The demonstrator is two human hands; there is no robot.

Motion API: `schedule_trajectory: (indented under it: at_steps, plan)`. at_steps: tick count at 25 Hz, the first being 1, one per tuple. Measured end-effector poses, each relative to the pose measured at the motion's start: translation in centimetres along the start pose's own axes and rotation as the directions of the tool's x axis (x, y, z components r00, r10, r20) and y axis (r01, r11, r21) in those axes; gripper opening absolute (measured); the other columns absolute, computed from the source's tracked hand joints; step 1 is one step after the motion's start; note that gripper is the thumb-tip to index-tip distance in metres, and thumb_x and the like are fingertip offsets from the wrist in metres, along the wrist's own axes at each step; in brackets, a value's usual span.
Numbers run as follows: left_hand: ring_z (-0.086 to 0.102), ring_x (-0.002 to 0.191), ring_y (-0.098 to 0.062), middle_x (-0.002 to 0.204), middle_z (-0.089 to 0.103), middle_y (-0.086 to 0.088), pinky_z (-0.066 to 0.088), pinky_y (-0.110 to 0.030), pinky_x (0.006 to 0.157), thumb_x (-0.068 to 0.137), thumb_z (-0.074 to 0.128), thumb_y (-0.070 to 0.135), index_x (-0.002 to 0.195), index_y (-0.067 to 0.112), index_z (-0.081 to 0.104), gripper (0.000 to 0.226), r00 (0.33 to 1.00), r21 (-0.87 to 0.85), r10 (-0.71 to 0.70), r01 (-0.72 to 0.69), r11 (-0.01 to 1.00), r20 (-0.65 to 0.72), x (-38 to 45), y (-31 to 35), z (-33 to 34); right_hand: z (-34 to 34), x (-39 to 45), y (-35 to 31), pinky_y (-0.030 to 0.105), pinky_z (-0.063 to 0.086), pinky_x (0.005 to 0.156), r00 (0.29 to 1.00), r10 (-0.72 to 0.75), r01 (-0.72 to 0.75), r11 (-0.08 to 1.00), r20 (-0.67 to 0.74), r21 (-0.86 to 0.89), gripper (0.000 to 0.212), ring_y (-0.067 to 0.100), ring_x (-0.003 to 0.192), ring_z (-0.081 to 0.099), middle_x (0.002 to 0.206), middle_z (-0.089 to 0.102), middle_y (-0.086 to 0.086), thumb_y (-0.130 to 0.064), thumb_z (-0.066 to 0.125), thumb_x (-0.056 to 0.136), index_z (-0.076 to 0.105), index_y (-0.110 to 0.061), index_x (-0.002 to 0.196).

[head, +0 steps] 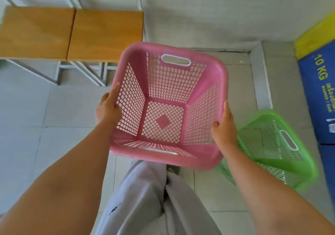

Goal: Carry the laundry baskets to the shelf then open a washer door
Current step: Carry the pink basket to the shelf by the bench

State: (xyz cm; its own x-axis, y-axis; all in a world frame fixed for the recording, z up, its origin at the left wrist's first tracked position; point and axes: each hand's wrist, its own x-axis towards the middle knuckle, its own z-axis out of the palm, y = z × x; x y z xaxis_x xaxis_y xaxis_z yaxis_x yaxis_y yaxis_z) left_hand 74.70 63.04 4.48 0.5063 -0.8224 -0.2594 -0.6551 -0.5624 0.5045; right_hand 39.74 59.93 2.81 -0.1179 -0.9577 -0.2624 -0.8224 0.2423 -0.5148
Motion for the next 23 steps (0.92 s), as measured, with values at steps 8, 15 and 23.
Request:
schedule_trajectory:
  at_steps: [8, 15, 23]
  plan:
    - [0.061, 0.101, -0.032, 0.131, 0.054, -0.001, 0.052, -0.038, 0.081, 0.080, 0.043, 0.003, 0.138, 0.053, 0.037, 0.077, 0.959, -0.135, -0.264, 0.249, 0.959, -0.102, -6.9, -12.4, -6.6, 3.5, -5.2, -10.1, 0.011, 0.031, 0.045, 0.971, -0.189, 0.210, 0.967, 0.147, -0.145, 0.078, 0.008, 0.073, 0.053, 0.147, 0.040, 0.003, -0.011, 0.052, 0.093, 0.006, -0.030, 0.153]
    - [0.052, 0.090, -0.017, 0.127, 0.052, 0.000, 0.042, -0.029, 0.065, 0.084, 0.043, 0.003, 0.141, 0.048, 0.036, 0.073, 0.898, -0.235, -0.408, 0.365, 0.901, -0.167, -9.6, -25.9, -14.6, 12.0, -11.5, -22.0, 0.029, 0.059, 0.059, 0.913, -0.342, 0.371, 0.922, 0.222, -0.106, 0.080, 0.016, 0.090, 0.063, 0.147, 0.040, 0.002, -0.012, 0.052, 0.093, 0.004, -0.037, 0.151]
    - [0.057, 0.104, -0.025, 0.130, 0.052, 0.003, 0.056, -0.039, 0.076, 0.090, 0.042, 0.009, 0.140, 0.050, 0.036, 0.065, 0.838, -0.243, -0.478, 0.421, 0.874, -0.264, -8.7, -39.9, -25.1, 23.0, -18.7, -35.9, 0.045, 0.052, 0.090, 0.863, -0.392, 0.431, 0.900, 0.320, -0.062, 0.075, 0.029, 0.126, 0.052, 0.153, 0.033, 0.004, -0.013, 0.048, 0.096, 0.003, -0.035, 0.152]
